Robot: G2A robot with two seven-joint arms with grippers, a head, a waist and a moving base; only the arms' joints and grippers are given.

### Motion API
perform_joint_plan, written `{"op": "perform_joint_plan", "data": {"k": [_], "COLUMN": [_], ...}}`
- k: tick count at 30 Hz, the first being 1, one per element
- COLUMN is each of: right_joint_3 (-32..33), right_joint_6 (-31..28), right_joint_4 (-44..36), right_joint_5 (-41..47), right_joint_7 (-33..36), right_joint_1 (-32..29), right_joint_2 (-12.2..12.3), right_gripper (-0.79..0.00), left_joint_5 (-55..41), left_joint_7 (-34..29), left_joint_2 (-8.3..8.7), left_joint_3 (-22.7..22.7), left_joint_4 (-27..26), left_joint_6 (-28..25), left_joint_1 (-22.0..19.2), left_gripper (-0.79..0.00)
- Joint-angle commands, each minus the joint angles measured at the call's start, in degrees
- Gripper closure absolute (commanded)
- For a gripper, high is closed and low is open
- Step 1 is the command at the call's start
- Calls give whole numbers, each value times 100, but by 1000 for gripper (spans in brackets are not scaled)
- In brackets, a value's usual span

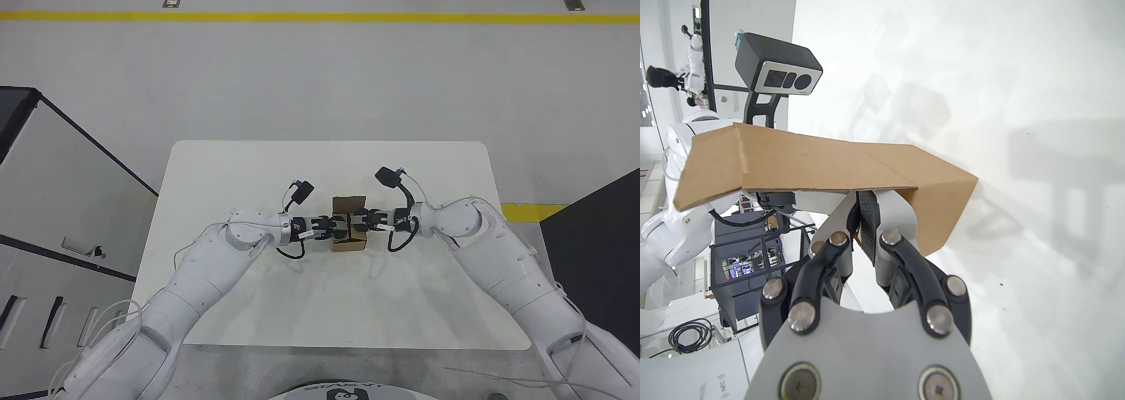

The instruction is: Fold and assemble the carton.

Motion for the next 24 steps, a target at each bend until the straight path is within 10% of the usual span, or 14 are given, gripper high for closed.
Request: {"op": "perform_joint_plan", "data": {"k": [1,24], "right_joint_3": [12,380], "right_joint_6": [2,-230], "right_joint_4": [-10,-117], "right_joint_5": [-9,234], "right_joint_7": [4,124], "right_joint_1": [-11,-257], "right_joint_2": [-2,49], "right_gripper": [0,0], "left_joint_5": [7,30], "left_joint_7": [7,-101], "left_joint_2": [-4,55], "left_joint_3": [-9,-291], "left_joint_4": [-2,-312], "left_joint_6": [16,-146], "left_joint_1": [6,211], "left_gripper": [0,0]}}
